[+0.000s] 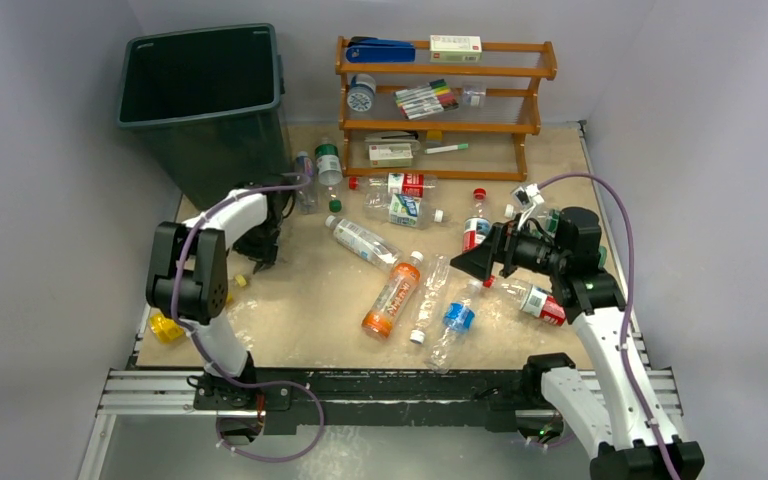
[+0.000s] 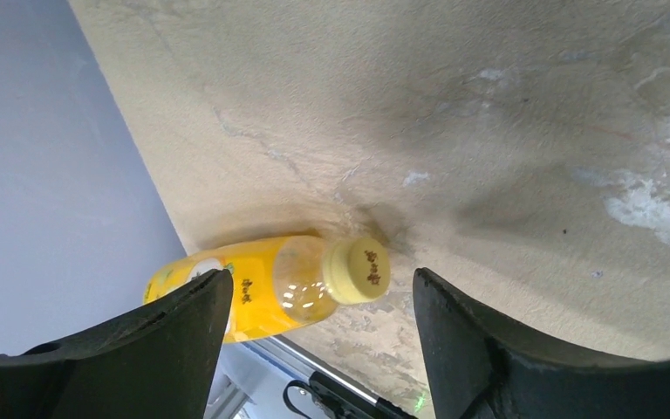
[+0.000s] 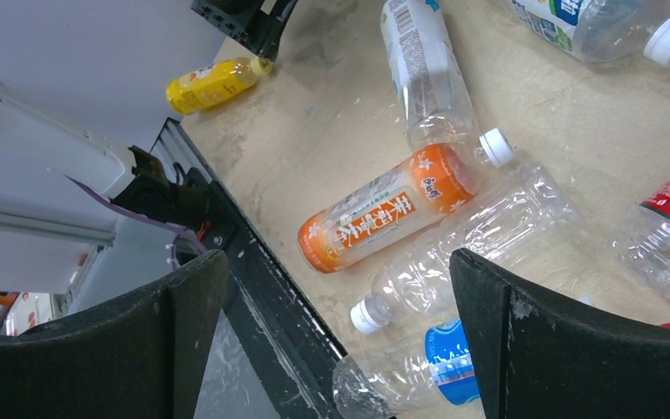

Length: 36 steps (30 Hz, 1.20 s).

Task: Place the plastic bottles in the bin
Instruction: Move the plastic bottle to the center of the board.

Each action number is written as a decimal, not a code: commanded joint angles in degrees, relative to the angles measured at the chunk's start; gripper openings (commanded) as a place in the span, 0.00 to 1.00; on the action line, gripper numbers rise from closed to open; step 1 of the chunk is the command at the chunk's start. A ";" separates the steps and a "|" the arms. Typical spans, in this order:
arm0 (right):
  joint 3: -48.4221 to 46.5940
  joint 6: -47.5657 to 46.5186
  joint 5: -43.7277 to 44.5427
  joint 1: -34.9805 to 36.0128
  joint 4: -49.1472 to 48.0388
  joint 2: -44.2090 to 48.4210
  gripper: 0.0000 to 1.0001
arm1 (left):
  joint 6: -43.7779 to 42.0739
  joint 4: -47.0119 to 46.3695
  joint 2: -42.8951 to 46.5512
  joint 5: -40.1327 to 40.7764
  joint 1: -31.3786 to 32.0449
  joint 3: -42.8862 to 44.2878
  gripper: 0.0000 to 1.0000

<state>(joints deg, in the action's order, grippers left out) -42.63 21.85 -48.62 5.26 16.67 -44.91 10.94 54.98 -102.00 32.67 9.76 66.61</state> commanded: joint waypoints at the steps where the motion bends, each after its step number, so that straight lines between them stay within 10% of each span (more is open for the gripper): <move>1: 0.24 -0.31 -0.90 0.19 -0.57 0.66 1.00 | 1.01 1.90 7.68 2.88 -0.32 2.97 0.76; 9: -0.97 -0.46 -2.10 0.21 -2.48 -3.53 1.00 | 11.80 1.45 21.64 6.48 -1.43 7.42 0.85; 36: -0.71 0.47 -1.32 3.01 0.65 -4.89 1.00 | 43.92 4.11 40.49 -0.56 -38.53 -9.57 0.92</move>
<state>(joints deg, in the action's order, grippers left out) -42.92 22.04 -49.01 6.85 17.74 -49.15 47.40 59.55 -64.95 32.95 -26.44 57.25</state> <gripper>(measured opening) 0.998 0.911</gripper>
